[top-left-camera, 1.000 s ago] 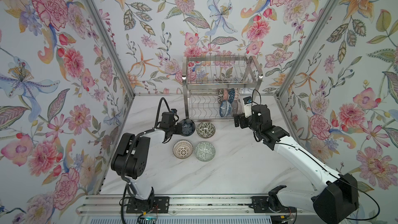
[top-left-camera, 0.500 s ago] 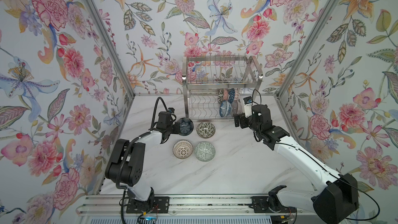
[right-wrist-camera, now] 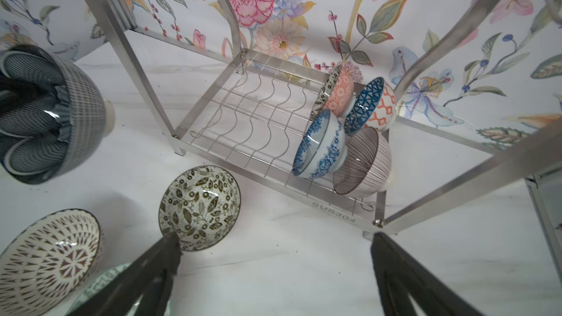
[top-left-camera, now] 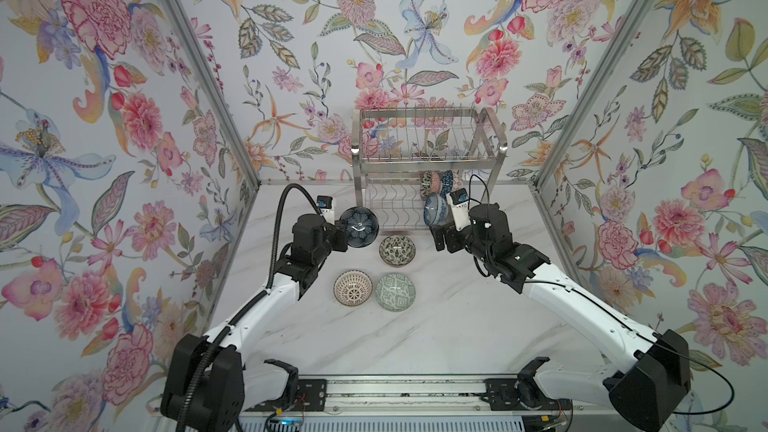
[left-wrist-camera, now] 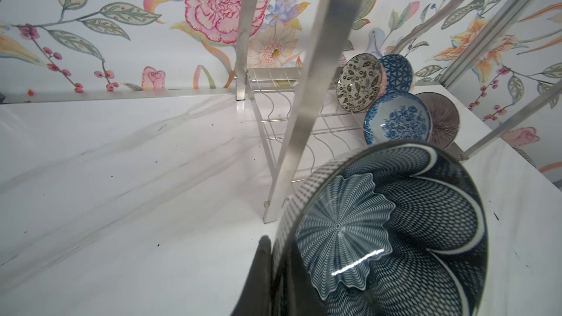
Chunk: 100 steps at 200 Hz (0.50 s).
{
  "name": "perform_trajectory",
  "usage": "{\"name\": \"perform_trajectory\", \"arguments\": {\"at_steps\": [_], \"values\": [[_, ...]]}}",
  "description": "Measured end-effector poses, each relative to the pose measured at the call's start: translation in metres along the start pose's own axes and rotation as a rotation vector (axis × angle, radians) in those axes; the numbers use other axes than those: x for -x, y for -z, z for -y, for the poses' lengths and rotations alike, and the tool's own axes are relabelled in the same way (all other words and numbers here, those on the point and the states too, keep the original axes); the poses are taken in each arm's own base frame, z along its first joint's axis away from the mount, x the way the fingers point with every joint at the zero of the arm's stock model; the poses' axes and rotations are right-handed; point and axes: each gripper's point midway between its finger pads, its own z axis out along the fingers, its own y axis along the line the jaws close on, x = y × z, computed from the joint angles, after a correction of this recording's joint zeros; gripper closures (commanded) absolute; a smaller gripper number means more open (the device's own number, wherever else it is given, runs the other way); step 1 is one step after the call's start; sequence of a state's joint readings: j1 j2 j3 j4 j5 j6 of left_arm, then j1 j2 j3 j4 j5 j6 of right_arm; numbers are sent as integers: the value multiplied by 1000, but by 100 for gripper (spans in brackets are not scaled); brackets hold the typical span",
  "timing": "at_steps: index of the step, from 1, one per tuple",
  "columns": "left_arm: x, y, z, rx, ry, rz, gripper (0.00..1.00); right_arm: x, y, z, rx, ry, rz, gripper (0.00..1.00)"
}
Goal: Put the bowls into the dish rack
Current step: 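Lift the dark geometric bowl with the left gripper while the right gripper reaches toward it, then grasp the dark geometric bowl's rim with the right gripper beside the left gripper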
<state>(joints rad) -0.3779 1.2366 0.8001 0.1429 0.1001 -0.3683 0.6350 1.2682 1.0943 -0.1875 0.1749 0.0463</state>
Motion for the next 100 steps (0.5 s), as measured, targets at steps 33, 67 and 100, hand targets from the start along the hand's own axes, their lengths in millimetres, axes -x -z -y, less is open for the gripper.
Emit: {"name": "perform_trajectory", "arguments": {"at_steps": [33, 67, 100], "values": [[-3, 3, 37, -60, -28, 6, 100, 20, 0, -32, 77, -22, 29, 1], [-5, -2, 55, -89, -29, 15, 100, 20, -9, -58, 132, -57, 8, 1], [-8, -10, 70, -102, -34, 8, 100, 8, -26, -73, 147, -102, -40, 0]]}}
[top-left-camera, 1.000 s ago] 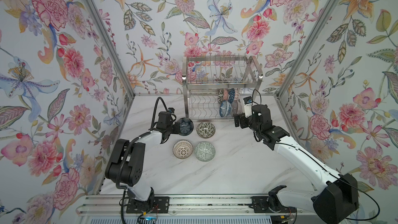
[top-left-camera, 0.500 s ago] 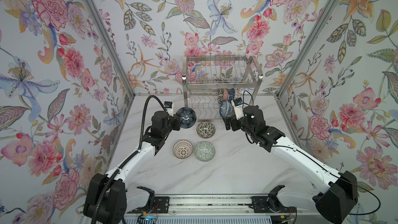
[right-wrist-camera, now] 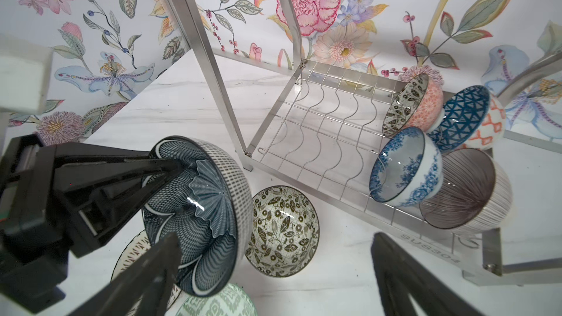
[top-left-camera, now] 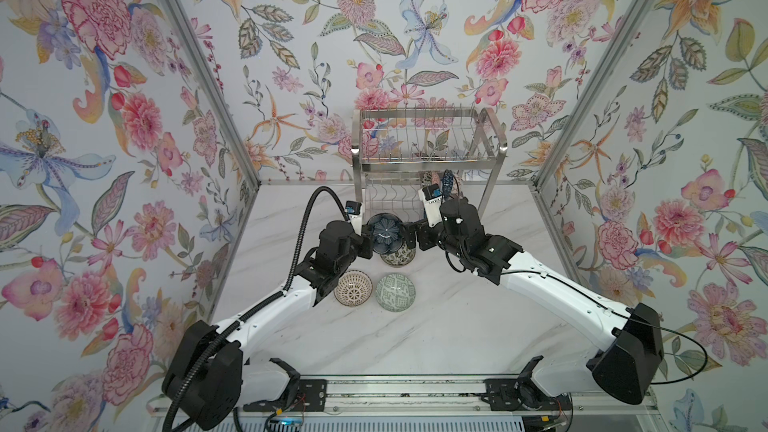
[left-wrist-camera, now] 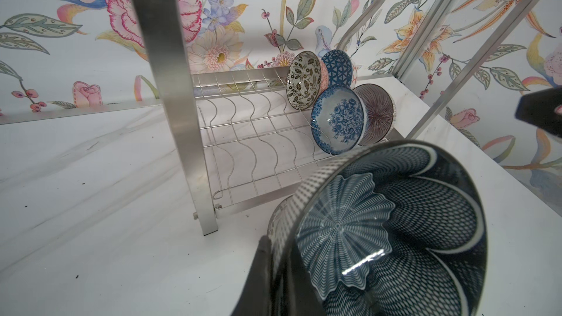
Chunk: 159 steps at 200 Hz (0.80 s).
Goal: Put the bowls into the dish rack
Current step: 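Grasp the dark geometric bowl's rim with the right gripper beside the left gripper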
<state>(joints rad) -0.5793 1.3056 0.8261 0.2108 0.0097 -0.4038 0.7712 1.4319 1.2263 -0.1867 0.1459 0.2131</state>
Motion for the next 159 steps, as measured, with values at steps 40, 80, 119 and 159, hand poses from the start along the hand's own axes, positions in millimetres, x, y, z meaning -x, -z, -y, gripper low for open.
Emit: {"name": "perform_trajectory", "arguments": {"at_steps": [40, 80, 119, 159], "values": [[7, -6, 19, -32, -7, 20, 100, -24, -24, 0, -26, -59, -65, 16], [12, -8, 25, -44, -7, 38, 100, -36, -39, 3, -49, -110, -90, 35], [11, -11, 27, -48, -8, 36, 100, -33, -44, 2, -46, -147, -74, 72], [15, -13, 28, -38, -24, 44, 100, -30, -45, 14, -91, -166, -58, 100]]}}
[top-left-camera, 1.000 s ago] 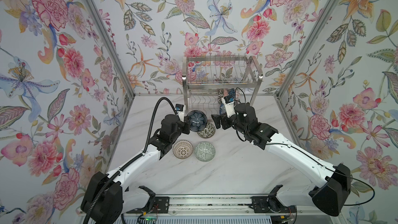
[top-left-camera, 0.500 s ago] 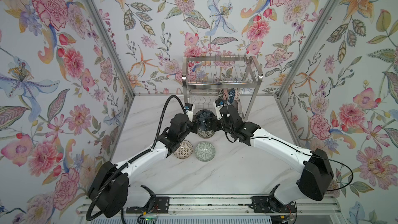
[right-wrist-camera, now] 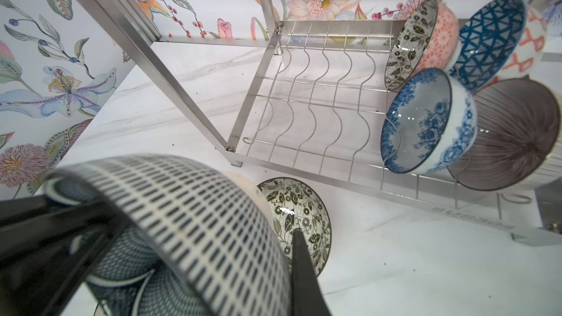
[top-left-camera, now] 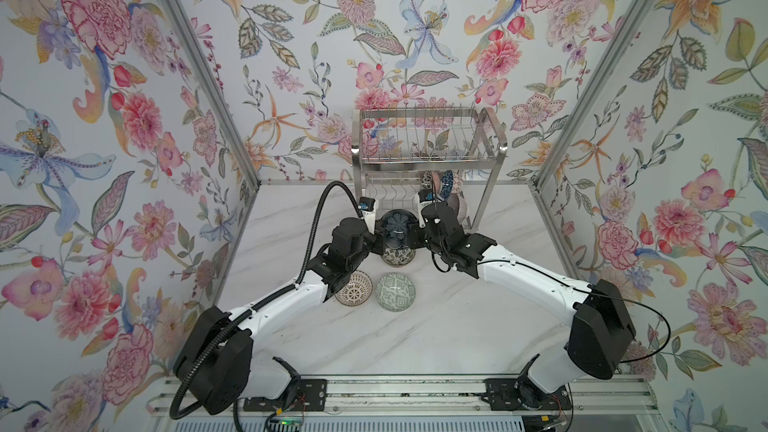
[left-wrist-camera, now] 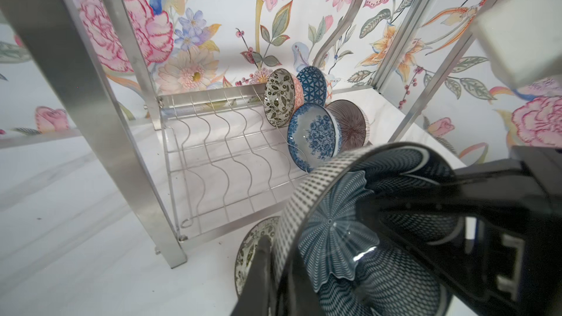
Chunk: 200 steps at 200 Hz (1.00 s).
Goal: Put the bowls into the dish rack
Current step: 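Grasp the dark geometric bowl's rim with the right gripper beside the left gripper, then carry the bowl rackward with the right gripper while the left gripper releases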
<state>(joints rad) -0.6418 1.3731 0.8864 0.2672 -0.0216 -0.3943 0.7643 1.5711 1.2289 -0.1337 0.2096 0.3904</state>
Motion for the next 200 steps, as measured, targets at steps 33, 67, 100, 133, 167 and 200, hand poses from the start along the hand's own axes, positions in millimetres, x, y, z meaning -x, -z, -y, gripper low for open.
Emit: {"name": "perform_trajectory", "arguments": {"at_steps": [33, 67, 100, 133, 167, 200], "values": [[7, -1, 0, 15, -52, -22, 1, -1, 0, 1, -3, 19, -5, 100], [37, 15, -12, 67, -149, -37, 1, 1, 0, 5, -28, 63, 5, 100], [52, 56, -67, 207, -193, -68, 1, 6, 0, 20, -108, 135, 28, 100], [55, 98, -121, 357, -209, -84, 1, 3, -12, 48, -249, 228, 17, 100], [20, 104, -139, 389, -211, -150, 1, -6, -34, 71, -376, 335, -32, 100], [-4, 99, -148, 379, -194, -212, 1, 4, -46, 77, -456, 423, -39, 100]]}}
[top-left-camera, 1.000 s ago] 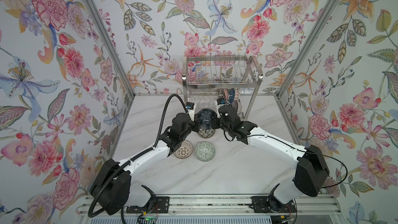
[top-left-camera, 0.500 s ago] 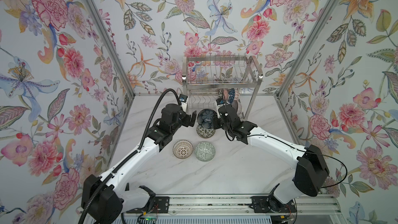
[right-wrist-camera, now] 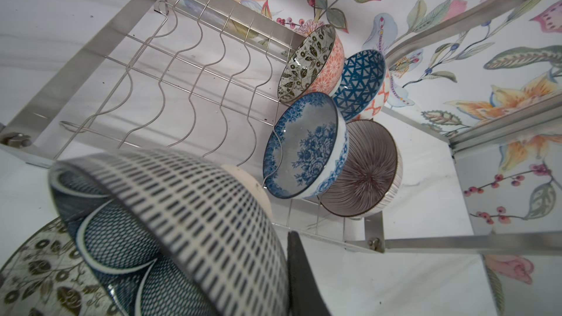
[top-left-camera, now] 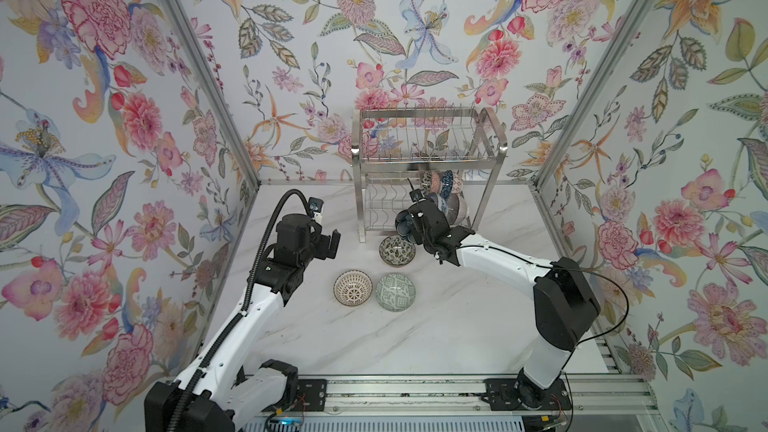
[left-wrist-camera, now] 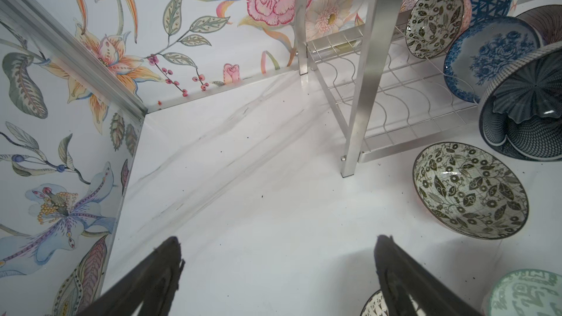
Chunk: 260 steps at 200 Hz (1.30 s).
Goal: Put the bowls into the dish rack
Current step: 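Carry the bowl rackward with the right gripper while the left gripper releases, then lower the dark geometric bowl into the upper rack tier with the right gripper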
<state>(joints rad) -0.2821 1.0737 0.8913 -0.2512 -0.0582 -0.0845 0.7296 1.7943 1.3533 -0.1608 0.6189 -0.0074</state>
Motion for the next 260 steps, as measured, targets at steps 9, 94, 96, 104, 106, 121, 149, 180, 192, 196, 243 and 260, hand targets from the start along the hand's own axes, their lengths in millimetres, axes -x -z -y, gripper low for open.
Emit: {"name": "perform_trajectory", "arguments": {"at_steps": [9, 94, 96, 104, 106, 121, 149, 180, 192, 196, 243, 260], "values": [[0, 0, -1, 0, 3, 2, 1, 4, -2, 2, -19, 19, 3, 100], [2, 2, -1, -29, 17, 22, 1, 34, -43, -7, -132, 153, 42, 100], [3, 2, -1, -28, 17, 23, 1, 34, -44, -8, -133, 156, 42, 100], [3, 2, -2, -27, 18, 24, 1, 35, -50, -10, -135, 165, 40, 100], [3, 2, -2, -27, 18, 25, 1, 35, -52, -11, -136, 168, 40, 100], [3, 1, -3, -27, 20, 24, 1, 37, -63, -14, -147, 180, 41, 100], [1, 1, -2, -33, 20, 21, 1, 44, -82, -10, -190, 197, 47, 100], [1, 1, -2, -39, 24, 22, 1, 56, -100, 1, -256, 209, 67, 100], [1, 1, -3, -38, 25, 21, 0, 62, -107, 4, -276, 206, 77, 100], [1, 1, -3, -38, 26, 21, 1, 64, -110, 5, -282, 206, 81, 100], [0, 0, -5, -33, 28, 19, 1, 87, -146, 11, -363, 215, 132, 100], [0, 0, -6, -32, 29, 19, 1, 89, -160, 14, -404, 230, 142, 100]]}}
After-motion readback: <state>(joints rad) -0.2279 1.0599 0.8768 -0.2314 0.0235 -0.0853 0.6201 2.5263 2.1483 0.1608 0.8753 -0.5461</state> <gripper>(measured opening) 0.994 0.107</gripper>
